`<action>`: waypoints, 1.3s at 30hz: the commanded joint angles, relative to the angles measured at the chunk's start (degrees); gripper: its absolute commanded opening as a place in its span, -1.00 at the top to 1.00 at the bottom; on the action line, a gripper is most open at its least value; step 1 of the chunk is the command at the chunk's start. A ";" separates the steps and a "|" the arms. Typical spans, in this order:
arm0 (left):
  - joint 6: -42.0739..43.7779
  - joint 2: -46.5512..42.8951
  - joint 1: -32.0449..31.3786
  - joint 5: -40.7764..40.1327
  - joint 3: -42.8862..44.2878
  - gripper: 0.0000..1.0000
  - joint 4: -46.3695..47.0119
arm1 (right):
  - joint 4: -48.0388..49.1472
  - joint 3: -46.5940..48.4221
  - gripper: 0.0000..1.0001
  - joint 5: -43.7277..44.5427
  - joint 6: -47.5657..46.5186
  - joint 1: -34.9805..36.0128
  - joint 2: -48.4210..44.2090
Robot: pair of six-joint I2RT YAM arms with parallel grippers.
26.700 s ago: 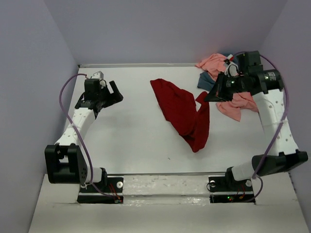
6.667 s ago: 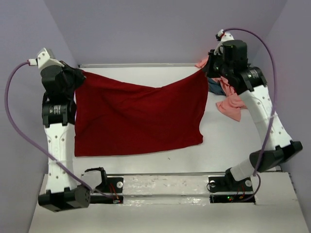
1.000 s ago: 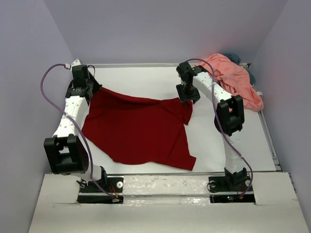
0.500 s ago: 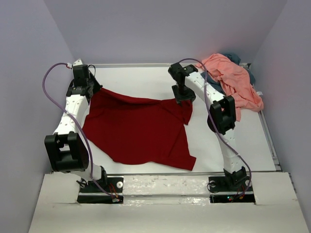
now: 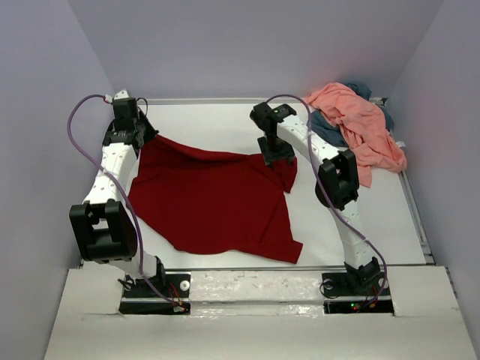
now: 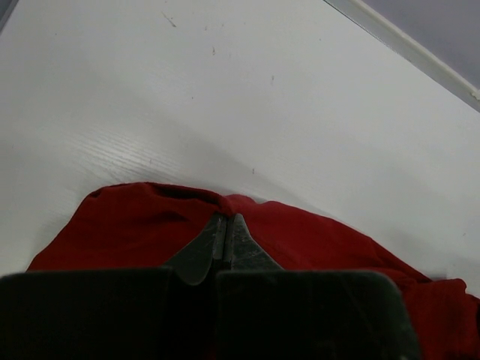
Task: Fold and stack the t-shirts
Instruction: Flatten out the tshirt
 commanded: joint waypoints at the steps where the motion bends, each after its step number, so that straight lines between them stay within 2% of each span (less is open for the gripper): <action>1: 1.34 -0.16 -0.08 0.77 2.96 1.00 -0.18 | -3.84 -0.93 -0.18 0.53 1.76 0.44 -0.05; 18: 1.69 0.45 0.01 0.77 2.69 1.00 0.00 | -4.37 -3.66 -0.14 2.73 3.69 0.44 2.32; 21: 1.69 0.63 -0.08 0.77 2.78 1.00 -0.09 | -3.84 -3.92 -0.03 2.99 3.61 0.44 2.67; 25: 1.78 1.06 0.01 0.77 3.30 1.00 -0.27 | -4.46 -2.61 0.32 3.70 3.70 0.44 3.46; 37: 1.78 1.77 0.01 0.77 4.27 1.00 -0.71 | -5.95 -2.17 0.37 5.80 3.69 0.44 3.20; 39: 1.69 1.86 0.01 0.77 4.27 1.00 -0.62 | -6.22 -1.90 0.52 5.98 3.70 0.44 3.11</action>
